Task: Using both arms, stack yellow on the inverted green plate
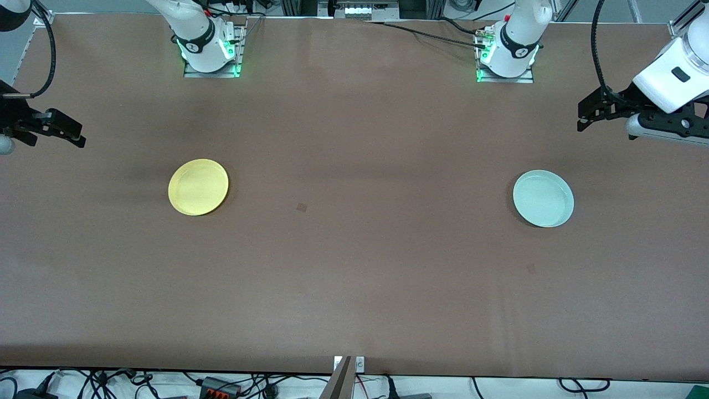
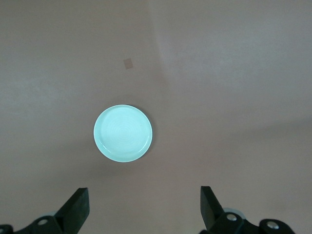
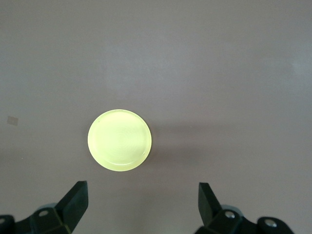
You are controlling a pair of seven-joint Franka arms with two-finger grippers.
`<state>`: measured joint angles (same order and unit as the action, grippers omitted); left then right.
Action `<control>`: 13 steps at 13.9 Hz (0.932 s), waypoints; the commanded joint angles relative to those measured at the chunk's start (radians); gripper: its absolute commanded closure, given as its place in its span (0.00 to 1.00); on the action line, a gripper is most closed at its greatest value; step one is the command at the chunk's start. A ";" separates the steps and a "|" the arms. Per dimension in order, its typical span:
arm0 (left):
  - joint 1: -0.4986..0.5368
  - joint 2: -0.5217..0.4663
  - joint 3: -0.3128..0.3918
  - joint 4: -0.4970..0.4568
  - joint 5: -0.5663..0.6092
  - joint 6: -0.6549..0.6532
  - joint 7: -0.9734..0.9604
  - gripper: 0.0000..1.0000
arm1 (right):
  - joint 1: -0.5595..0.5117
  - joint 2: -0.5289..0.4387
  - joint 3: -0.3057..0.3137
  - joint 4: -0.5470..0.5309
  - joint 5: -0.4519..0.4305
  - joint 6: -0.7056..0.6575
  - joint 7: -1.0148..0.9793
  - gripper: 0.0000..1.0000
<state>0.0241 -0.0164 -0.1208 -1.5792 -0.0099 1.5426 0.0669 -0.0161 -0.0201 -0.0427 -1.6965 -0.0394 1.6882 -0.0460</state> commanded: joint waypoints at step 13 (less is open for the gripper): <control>0.008 0.013 0.001 0.036 -0.012 -0.076 -0.010 0.00 | -0.001 -0.003 0.001 0.012 -0.013 -0.010 0.001 0.00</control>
<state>0.0255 -0.0164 -0.1202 -1.5782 -0.0099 1.5201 0.0634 -0.0162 -0.0201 -0.0429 -1.6962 -0.0405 1.6882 -0.0460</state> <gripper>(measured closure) 0.000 0.000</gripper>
